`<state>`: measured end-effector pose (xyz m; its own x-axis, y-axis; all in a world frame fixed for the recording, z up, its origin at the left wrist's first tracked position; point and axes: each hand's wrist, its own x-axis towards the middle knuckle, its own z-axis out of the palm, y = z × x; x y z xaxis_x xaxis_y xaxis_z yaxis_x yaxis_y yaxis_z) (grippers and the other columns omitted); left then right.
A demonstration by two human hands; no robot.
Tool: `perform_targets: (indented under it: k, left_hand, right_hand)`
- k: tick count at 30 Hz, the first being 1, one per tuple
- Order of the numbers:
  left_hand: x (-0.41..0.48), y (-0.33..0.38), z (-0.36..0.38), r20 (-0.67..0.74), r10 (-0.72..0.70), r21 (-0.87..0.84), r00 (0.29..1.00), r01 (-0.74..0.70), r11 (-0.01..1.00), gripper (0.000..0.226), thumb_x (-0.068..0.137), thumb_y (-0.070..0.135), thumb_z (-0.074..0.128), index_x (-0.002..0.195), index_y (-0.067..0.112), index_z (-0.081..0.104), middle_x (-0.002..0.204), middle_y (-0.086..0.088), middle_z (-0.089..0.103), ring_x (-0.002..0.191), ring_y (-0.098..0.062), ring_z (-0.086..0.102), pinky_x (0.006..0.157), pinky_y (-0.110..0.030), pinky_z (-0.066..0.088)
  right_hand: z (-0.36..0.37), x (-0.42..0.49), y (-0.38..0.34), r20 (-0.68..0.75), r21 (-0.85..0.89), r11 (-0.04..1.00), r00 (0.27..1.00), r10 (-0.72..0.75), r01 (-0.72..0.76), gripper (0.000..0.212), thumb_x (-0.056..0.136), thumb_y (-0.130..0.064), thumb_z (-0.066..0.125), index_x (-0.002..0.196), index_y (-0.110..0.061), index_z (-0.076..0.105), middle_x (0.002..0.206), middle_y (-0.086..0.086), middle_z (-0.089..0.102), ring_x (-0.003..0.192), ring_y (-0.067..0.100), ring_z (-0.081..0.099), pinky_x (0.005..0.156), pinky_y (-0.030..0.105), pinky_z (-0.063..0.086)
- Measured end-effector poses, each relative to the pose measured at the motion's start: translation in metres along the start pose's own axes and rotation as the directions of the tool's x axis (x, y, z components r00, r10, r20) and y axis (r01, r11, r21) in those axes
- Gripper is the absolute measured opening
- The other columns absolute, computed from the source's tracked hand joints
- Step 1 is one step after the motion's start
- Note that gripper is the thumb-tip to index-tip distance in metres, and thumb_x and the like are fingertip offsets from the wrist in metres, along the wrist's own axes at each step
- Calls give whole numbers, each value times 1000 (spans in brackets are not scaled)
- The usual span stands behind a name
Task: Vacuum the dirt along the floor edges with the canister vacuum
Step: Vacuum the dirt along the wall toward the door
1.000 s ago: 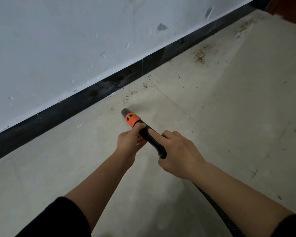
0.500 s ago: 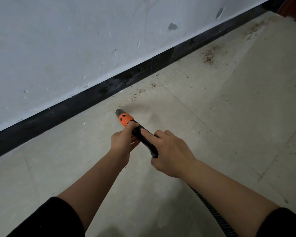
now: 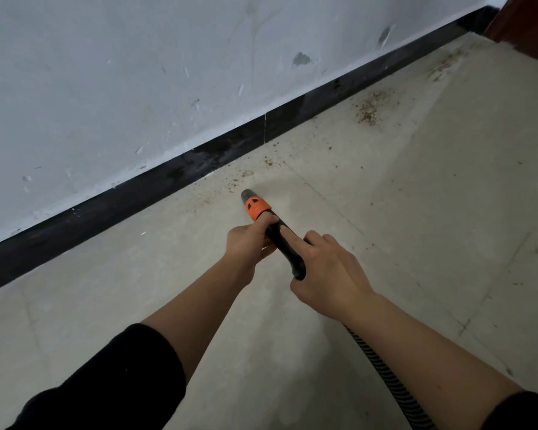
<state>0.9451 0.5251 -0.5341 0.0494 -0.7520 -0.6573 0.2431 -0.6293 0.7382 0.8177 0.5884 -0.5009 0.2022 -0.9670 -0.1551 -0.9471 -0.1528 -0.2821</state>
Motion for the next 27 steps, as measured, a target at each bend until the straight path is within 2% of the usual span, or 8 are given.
perform_targets:
  k: [8,16,21,27]
  left_hand:
    - [8,4,17,2,16,1,1000,-16,1000,16,84,19,69,84,3,65,91,-14,72,80,-20,71,69,-25,56]
    - [5,-1,-13,-84,42,-29,996,-45,999,17,85,20,69,85,3,66,90,-14,72,85,-23,70,75,-28,56]
    - [0,2,-35,-117,44,-56,992,-50,997,18,85,19,68,89,2,66,91,-15,72,84,-22,71,74,-28,56]
    - [-9,3,-53,-153,51,-61,987,-61,996,13,87,19,67,83,9,61,94,-15,71,90,-24,69,79,-30,56]
  right_hand:
    - [-2,9,9,-16,31,998,998,54,-53,82,86,-24,56,152,-35,8,104,-4,42,92,17,38,73,30,43]
    - [6,13,-9,-10,43,997,998,-58,58,79,87,-24,54,152,-33,10,108,-3,45,93,18,40,76,33,47]
    - [11,16,-26,-7,39,993,994,-112,112,79,87,-24,55,152,-32,12,108,-2,46,93,18,41,75,33,47]
    - [15,17,-40,11,31,987,987,-158,157,79,86,-23,56,152,-31,13,108,0,46,88,17,35,72,32,45]
